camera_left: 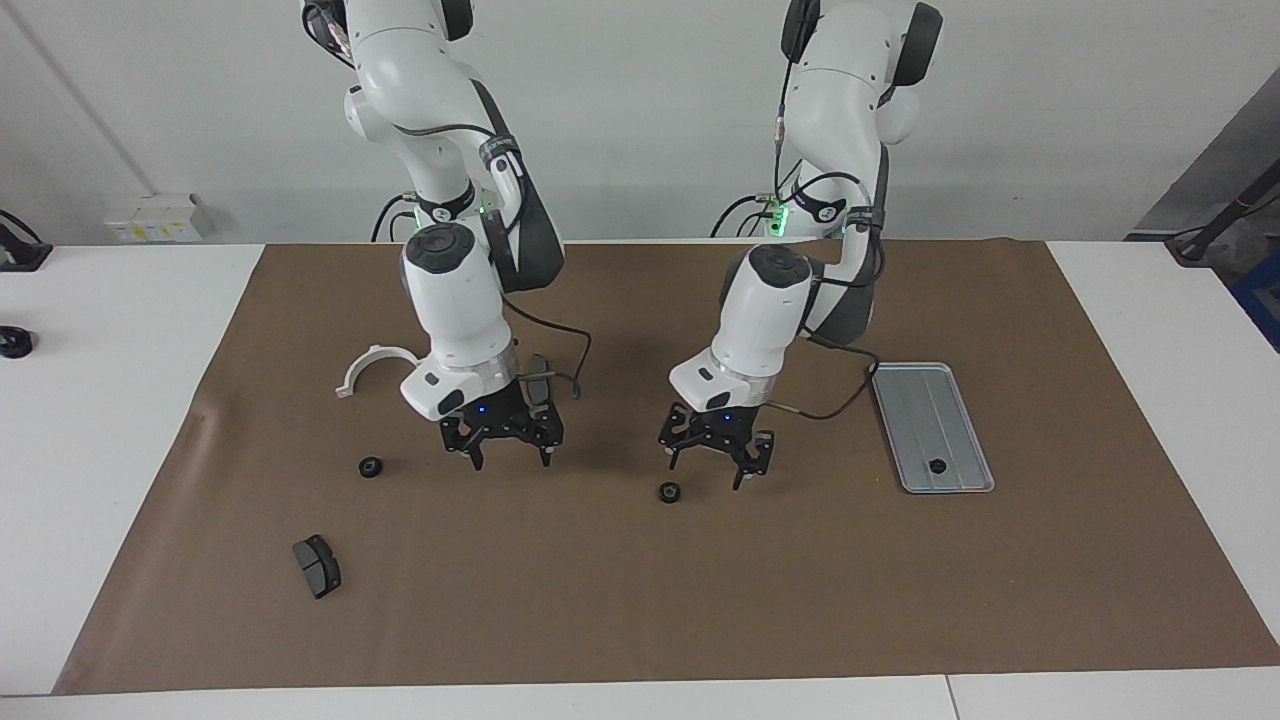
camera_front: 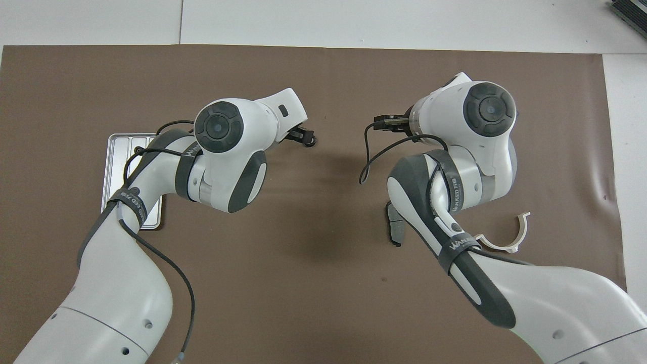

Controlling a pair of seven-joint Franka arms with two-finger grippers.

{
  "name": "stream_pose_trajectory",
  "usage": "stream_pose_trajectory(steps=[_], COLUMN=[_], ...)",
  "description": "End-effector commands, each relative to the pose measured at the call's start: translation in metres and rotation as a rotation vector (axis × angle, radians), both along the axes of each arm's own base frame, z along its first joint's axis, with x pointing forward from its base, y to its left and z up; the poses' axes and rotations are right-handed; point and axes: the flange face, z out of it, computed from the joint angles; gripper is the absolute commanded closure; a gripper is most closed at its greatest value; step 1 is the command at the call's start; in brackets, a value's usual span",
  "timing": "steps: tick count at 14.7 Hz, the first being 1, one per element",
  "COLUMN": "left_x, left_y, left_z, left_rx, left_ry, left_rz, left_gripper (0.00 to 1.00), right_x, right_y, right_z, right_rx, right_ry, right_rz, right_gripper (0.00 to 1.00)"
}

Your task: Place bearing gear from tray to pile

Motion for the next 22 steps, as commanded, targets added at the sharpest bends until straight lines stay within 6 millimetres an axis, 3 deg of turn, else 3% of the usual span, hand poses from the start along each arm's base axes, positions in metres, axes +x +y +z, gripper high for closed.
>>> stream_pose_trajectory(steps=[1,3,6,8,10,12,15,17,19,21,22], left_x=[-0.008,-0.004,0.004,0.004,0.002,0.001,-0.008,-0.010,-0.015,-0.010,-0.009], left_y=[0.046,0.082,0.148,0.184,0.215,0.257,0.269,0.283,0.288,0.305,0.306], left_z=[0.033,0.052,0.067,0.074,0.076,0.068,0.049,0.032,0.013,0.001,-0.005], left_rx=[0.014,0.022,0.040,0.052,0.060,0.064,0.078,0.086,0.080,0.076,0.077], left_ry=[0.067,0.110,0.192,0.240,0.276,0.296,0.252,0.166,0.138,0.101,0.101], left_rz=[0.036,0.086,0.173,0.216,0.256,0.318,0.338,0.355,0.367,0.391,0.393], left_gripper=[0.00,0.00,0.00,0.00,0.00,0.00,0.00,0.00,0.00,0.00,0.00], right_x=[0.021,0.020,0.014,0.011,-0.006,-0.008,-0.016,-0.015,-0.012,-0.012,-0.012], right_y=[0.055,0.097,0.144,0.152,0.185,0.188,0.200,0.198,0.196,0.197,0.197], right_z=[-0.022,-0.037,-0.061,-0.060,-0.072,-0.086,-0.107,-0.111,-0.109,-0.111,-0.110], right_rx=[0.011,0.014,-0.007,-0.008,-0.044,-0.069,-0.100,-0.116,-0.114,-0.112,-0.109], right_ry=[-0.015,-0.023,-0.049,-0.071,-0.101,-0.104,-0.103,-0.095,-0.101,-0.103,-0.107], right_rz=[0.003,0.017,0.050,0.070,0.149,0.171,0.209,0.213,0.210,0.209,0.208], right_gripper=[0.00,0.00,0.00,0.00,0.00,0.00,0.00,0.00,0.09,0.16,0.27])
